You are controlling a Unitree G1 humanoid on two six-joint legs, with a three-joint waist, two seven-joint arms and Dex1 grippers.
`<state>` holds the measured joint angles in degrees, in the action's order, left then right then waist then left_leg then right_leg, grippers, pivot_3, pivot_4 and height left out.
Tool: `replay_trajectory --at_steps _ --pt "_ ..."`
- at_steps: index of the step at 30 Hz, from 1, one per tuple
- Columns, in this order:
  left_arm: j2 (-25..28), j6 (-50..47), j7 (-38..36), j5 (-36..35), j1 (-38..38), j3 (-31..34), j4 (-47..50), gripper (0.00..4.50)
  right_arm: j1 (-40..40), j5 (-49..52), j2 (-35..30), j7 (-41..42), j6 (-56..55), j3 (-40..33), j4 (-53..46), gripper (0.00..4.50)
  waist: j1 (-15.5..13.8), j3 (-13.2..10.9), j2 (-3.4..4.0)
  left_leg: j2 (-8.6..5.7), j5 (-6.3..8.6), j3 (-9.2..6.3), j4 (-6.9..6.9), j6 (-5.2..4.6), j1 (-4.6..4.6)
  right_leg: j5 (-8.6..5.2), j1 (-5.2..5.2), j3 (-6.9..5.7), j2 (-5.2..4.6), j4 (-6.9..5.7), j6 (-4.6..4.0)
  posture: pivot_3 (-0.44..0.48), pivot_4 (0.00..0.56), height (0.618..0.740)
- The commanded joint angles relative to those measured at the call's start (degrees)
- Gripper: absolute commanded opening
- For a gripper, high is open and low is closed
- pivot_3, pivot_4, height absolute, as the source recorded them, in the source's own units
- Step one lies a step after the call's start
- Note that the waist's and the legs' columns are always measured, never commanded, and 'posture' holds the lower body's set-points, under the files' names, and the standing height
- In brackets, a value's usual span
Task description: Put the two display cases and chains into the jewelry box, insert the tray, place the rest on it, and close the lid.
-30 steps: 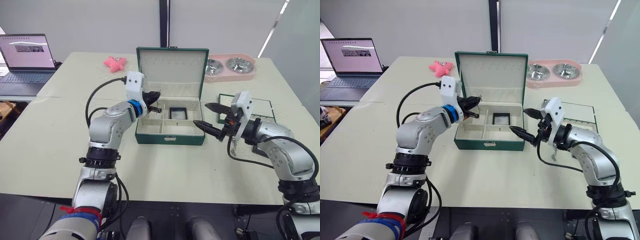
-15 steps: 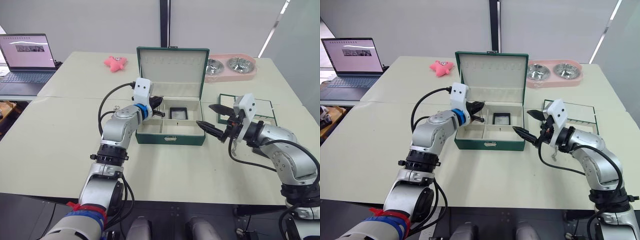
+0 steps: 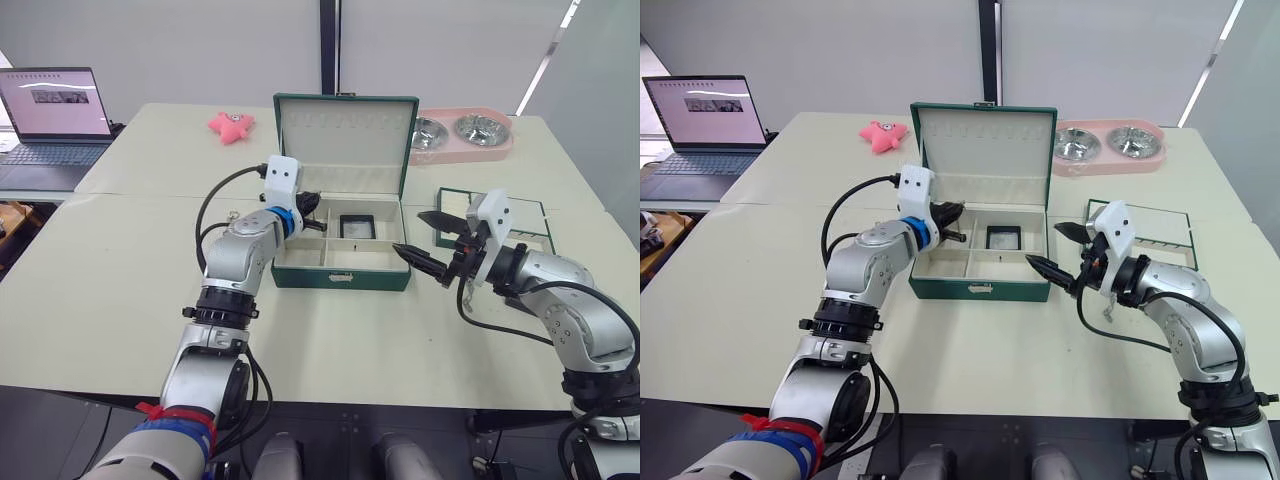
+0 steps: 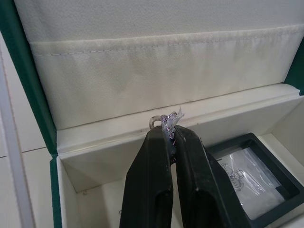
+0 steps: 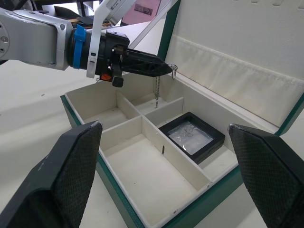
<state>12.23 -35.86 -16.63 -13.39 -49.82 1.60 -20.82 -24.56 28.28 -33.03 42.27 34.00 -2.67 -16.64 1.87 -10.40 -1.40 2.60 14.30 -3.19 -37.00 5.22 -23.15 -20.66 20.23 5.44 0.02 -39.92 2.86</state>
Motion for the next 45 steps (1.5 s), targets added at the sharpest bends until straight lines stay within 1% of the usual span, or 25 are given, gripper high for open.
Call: replay_trajectory --at_steps 1,9,10,12,22,23,28,31,34,37,39,41,45 --pt "-0.1 -0.2 0.4 0.3 -1.4 0.5 1.9 0.02 -0.6 0.7 -0.4 0.1 -0.7 -1.4 -1.4 4.50 0.0 0.0 0.00 0.00 0.00 0.00 0.00 0.00 0.00 0.00 0.00 0.00 0.00 0.00 0.00 0.000 0.150 0.740" --pt "-0.1 -0.8 1.0 0.3 -1.3 0.7 2.3 0.02 -0.7 0.6 -0.4 0.3 -0.8 -1.4 -1.3 4.50 0.0 0.0 0.00 0.00 0.00 0.00 0.00 0.00 0.00 0.00 0.00 0.00 0.00 0.00 0.00 0.000 0.150 0.740" --pt "-0.2 -0.8 1.0 0.2 -1.3 0.7 2.3 0.59 -0.7 0.6 -0.4 0.3 -0.9 -1.4 -1.2 4.50 0.0 0.0 0.00 0.00 0.00 0.00 0.00 0.00 0.00 0.00 0.00 0.00 0.00 0.00 0.00 0.000 0.150 0.740" --pt "-0.2 -0.8 1.0 0.1 -1.2 0.8 2.6 1.04 -0.7 0.7 -0.4 0.4 -0.9 -1.3 -1.3 4.50 0.0 0.0 0.00 0.00 0.00 0.00 0.00 0.00 0.00 0.00 0.00 0.00 0.00 0.00 0.00 0.000 0.150 0.740" --pt "-0.4 -1.4 -0.4 -0.9 -0.6 0.9 4.7 4.32 -0.9 1.1 -0.5 0.6 -0.6 -1.7 -1.3 4.50 0.0 0.0 0.00 0.00 0.00 0.00 -0.01 0.01 0.00 0.00 0.00 0.00 0.00 -0.01 0.00 0.000 0.150 0.740" --pt "-0.5 -1.4 -0.6 -1.0 -0.6 1.0 4.9 4.46 -1.0 1.1 -0.5 0.7 -0.6 -1.8 -1.2 4.50 0.0 0.0 0.00 0.00 -0.01 0.00 -0.01 0.01 0.00 0.00 0.00 0.00 0.00 -0.01 0.00 0.000 0.150 0.740" --pt "-0.8 -1.8 -2.0 -2.4 -0.5 1.3 6.6 4.46 -1.1 1.3 -0.7 0.9 -0.6 -2.1 -1.1 4.50 0.0 0.0 0.00 0.00 0.00 0.00 -0.01 0.01 0.00 0.00 0.00 0.00 0.00 -0.02 0.00 0.000 0.150 0.740" --pt "-0.1 -3.1 -4.5 -4.0 0.2 1.2 9.0 4.46 -0.8 1.5 -0.8 1.1 -1.0 -2.9 -0.8 4.50 0.0 0.0 0.00 0.00 -0.01 0.00 -0.01 0.01 0.00 0.00 0.00 0.00 0.00 -0.02 0.00 0.000 0.150 0.740" --pt "1.9 -4.1 -8.4 -5.9 1.5 1.4 12.2 4.46 0.1 2.1 -1.2 1.7 -1.2 -4.5 -0.6 4.50 0.1 0.0 0.00 0.01 -0.01 0.01 -0.01 0.01 0.01 0.00 0.00 0.01 0.00 -0.02 0.00 0.000 0.150 0.740" --pt "4.3 -5.9 -13.0 -9.7 3.4 2.6 16.6 4.46 1.6 2.6 -2.2 2.6 -1.5 -6.3 -0.5 4.50 0.1 0.0 0.00 0.02 -0.01 0.00 -0.01 0.02 0.02 0.00 -0.01 0.00 0.01 -0.03 0.00 0.000 0.150 0.740" --pt "6.4 -6.3 -15.8 -11.4 5.1 3.0 19.5 4.46 2.7 3.3 -3.1 3.2 -1.6 -7.7 -0.5 4.50 0.0 0.0 0.00 0.02 -0.01 0.01 -0.01 0.02 0.01 0.00 0.00 0.01 0.01 -0.03 0.00 0.000 0.150 0.740" --pt "9.6 -7.2 -19.3 -14.0 7.5 4.3 22.8 4.46 4.3 3.9 -4.1 3.9 -2.0 -9.4 -0.4 4.50 0.0 0.0 0.00 0.03 -0.01 0.00 -0.01 0.01 0.01 0.00 -0.01 0.00 0.01 -0.02 0.00 0.000 0.150 0.740" --pt "17.0 -10.0 -25.8 -20.3 14.6 8.9 29.7 4.46 10.0 4.6 -6.8 6.2 -3.4 -14.3 0.4 4.50 0.1 0.0 0.01 0.05 -0.01 0.01 0.01 0.01 0.04 0.00 -0.01 0.01 0.01 -0.02 0.00 0.000 0.150 0.740"
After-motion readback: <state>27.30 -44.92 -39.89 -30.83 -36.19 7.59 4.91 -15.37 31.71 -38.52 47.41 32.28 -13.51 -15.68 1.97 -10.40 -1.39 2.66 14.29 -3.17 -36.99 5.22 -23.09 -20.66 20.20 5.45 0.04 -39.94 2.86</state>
